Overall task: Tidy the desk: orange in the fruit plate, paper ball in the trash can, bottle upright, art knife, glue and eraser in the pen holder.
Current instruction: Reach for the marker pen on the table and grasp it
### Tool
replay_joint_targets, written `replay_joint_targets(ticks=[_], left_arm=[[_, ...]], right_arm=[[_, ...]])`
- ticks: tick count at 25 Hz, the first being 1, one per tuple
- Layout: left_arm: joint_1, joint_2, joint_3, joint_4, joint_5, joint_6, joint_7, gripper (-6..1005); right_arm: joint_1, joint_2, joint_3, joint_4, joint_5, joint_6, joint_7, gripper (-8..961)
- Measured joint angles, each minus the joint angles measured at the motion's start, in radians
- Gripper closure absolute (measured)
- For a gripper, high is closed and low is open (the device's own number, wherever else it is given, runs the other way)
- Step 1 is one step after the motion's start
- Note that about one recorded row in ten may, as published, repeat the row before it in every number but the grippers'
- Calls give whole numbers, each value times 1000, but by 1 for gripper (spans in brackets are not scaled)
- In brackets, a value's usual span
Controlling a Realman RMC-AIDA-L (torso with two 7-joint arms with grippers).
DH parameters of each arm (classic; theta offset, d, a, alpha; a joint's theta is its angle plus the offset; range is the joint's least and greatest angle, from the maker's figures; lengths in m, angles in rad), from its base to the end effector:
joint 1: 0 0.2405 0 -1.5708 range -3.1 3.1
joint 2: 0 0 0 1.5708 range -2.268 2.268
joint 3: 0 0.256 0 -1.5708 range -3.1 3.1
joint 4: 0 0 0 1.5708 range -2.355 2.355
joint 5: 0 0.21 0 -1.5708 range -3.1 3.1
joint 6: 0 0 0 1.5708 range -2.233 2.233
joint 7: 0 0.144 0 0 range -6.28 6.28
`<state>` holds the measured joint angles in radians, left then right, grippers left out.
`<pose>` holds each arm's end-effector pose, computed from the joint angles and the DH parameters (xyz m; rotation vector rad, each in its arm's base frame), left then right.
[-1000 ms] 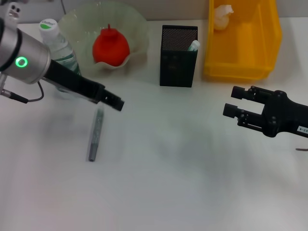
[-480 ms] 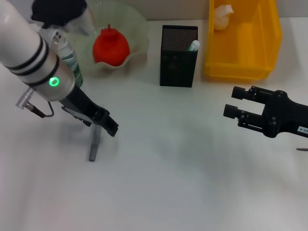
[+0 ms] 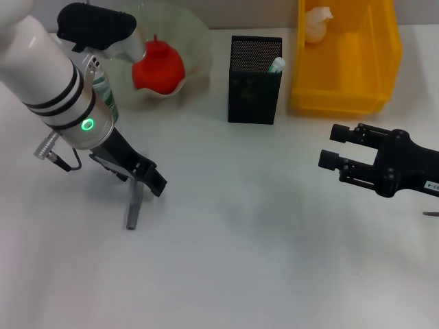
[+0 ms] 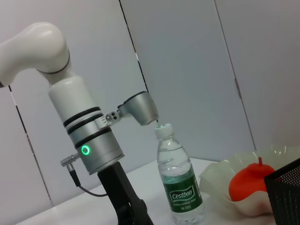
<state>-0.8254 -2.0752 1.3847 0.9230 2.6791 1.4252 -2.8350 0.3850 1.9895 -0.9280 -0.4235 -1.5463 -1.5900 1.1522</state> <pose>-0.1951 0.3840 -0.0370 -2.3684 -1.2899 0.6319 0.2931 0.2882 0.0033 -2.5704 0.6281 0.9871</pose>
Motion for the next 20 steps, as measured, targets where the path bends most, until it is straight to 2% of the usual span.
replay_joint_targets(ticks=[12, 17, 20], left_arm=[[-5, 0, 29, -16, 22, -24, 6, 384], [-8, 0, 41, -16, 22, -31, 7, 578], [-11, 0, 61, -20, 22, -37, 7, 616]], right_arm=[[0, 0, 1, 0, -1, -2, 0, 313], [-1, 0, 1, 0, -2, -2, 0, 313], [-1, 0, 2, 0, -1, -3, 2, 313]])
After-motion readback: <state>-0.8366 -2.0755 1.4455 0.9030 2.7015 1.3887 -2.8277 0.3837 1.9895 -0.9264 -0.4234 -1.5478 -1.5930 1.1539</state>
